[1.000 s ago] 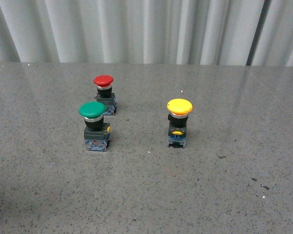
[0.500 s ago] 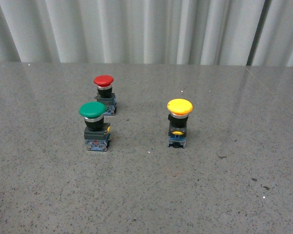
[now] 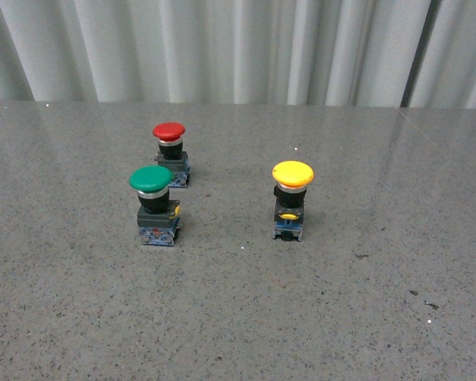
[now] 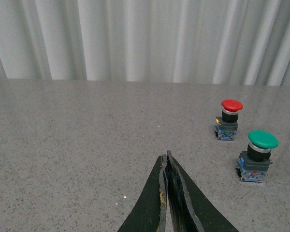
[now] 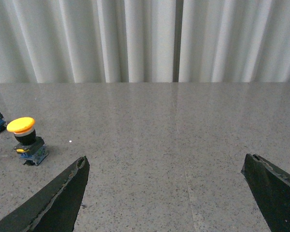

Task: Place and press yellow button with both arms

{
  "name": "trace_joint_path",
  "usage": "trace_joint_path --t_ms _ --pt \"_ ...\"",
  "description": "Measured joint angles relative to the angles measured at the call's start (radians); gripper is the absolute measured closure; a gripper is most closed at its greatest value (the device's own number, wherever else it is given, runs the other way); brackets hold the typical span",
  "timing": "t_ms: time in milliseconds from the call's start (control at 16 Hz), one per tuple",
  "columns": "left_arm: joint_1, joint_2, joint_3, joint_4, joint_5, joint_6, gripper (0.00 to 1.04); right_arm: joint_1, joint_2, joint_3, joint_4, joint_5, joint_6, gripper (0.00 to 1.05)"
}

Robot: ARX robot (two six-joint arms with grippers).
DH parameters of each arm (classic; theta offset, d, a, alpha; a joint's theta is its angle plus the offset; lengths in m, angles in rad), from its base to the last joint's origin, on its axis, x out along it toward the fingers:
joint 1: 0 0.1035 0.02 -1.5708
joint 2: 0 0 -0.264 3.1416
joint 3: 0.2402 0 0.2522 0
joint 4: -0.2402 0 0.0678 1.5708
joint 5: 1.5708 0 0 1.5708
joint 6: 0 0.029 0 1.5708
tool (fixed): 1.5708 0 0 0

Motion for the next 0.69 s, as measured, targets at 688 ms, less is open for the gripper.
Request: trace_joint_path --t_ms 688 --pt "0.0 -0.181 -0.034 -0.145 -0.001 0.0 1.03 0.0 0.0 0.0 0.0 0.0 0.0 0.06"
